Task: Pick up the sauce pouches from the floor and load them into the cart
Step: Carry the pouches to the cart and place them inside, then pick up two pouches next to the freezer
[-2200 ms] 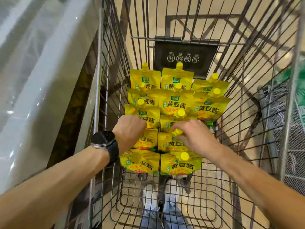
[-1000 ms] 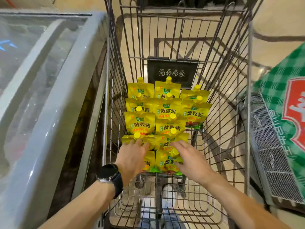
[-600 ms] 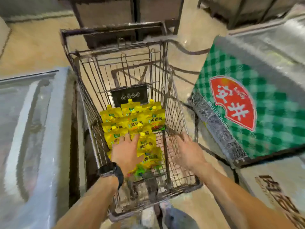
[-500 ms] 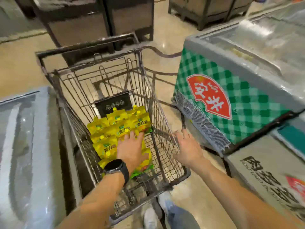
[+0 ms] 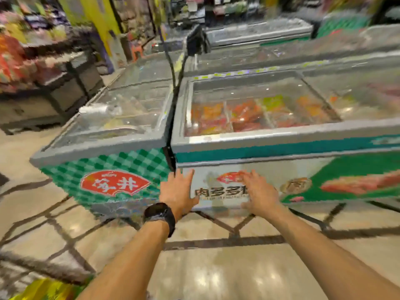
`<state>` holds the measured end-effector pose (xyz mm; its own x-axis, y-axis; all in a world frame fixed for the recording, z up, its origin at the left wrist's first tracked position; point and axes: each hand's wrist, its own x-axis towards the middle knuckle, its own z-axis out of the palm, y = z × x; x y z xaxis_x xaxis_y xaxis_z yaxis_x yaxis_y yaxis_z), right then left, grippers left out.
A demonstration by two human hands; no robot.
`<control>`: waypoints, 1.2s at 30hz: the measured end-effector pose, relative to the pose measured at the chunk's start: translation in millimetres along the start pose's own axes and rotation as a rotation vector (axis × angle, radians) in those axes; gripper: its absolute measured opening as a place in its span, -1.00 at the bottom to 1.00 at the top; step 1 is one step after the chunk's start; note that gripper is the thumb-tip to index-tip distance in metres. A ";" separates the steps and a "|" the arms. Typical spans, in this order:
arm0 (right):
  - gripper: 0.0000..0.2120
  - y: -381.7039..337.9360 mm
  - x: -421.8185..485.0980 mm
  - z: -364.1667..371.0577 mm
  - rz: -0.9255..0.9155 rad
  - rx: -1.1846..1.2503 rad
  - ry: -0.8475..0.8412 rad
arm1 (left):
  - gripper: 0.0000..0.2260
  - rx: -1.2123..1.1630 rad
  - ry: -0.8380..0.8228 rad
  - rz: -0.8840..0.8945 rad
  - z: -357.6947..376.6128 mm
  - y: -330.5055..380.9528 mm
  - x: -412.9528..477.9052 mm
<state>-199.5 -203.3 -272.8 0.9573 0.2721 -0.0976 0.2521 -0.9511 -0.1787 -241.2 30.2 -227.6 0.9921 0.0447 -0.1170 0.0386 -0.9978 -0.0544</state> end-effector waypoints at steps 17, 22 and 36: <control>-0.25 437.6 -301.1 -63.9 1.041 0.117 0.127 | -0.26 0.143 0.082 0.938 -44.7 555.6 63.6; -0.26 485.2 -381.5 -70.2 1.327 0.116 0.135 | -0.32 0.162 0.108 1.217 -45.7 677.5 36.7; -0.29 641.2 -383.8 -108.9 1.628 0.169 0.187 | -0.33 0.172 0.093 1.552 -51.0 926.9 91.6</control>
<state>-389.8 -933.5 -243.2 0.1895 -0.9674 -0.1681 -0.9787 -0.1723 -0.1121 -108.4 -893.1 -238.1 0.0514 -0.9931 -0.1050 -0.9976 -0.0461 -0.0519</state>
